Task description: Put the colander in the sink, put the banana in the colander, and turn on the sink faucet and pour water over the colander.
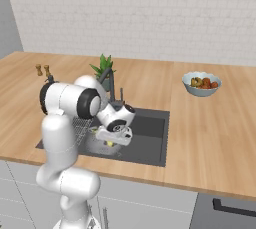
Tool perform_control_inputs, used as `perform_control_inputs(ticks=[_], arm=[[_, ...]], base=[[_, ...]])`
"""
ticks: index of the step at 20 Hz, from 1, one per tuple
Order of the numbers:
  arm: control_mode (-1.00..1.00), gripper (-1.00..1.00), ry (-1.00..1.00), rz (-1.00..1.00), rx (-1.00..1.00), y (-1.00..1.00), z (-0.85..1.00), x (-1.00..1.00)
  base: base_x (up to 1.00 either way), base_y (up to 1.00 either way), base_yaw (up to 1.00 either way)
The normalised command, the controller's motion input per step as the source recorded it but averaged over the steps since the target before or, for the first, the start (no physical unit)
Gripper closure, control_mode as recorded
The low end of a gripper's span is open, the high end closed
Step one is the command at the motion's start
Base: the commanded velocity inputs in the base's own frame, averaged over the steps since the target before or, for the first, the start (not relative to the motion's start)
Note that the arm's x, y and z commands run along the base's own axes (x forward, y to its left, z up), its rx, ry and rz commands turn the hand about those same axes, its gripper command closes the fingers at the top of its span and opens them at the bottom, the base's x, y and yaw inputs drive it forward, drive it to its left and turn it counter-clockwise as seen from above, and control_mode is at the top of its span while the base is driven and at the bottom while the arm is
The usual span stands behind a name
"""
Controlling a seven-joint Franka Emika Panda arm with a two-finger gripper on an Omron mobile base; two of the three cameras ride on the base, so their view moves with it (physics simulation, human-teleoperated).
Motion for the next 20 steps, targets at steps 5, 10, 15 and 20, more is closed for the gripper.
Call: perform_control_inputs(ticks=[5, 10, 15, 20], arm=[[-1.0, -1.0, -0.12, 0.0, -0.11, -0.29, 0.07, -0.21], [-1.0, -1.0, -0.09, 0.0, -0.09, -0.33, 0.21, -0.05], [-1.0, -1.0, -0.1, 0.0, 0.0, -0.26, 0.85, -0.09], [-1.0, -1.0, -0.04, 0.0, 0.05, -0.01, 0.97, -0.11]], base=[[0.0, 0.0, 0.0], [0.0, 0.0, 0.0], [0.0, 0.0, 0.0], [0.0, 0.0, 0.0]])
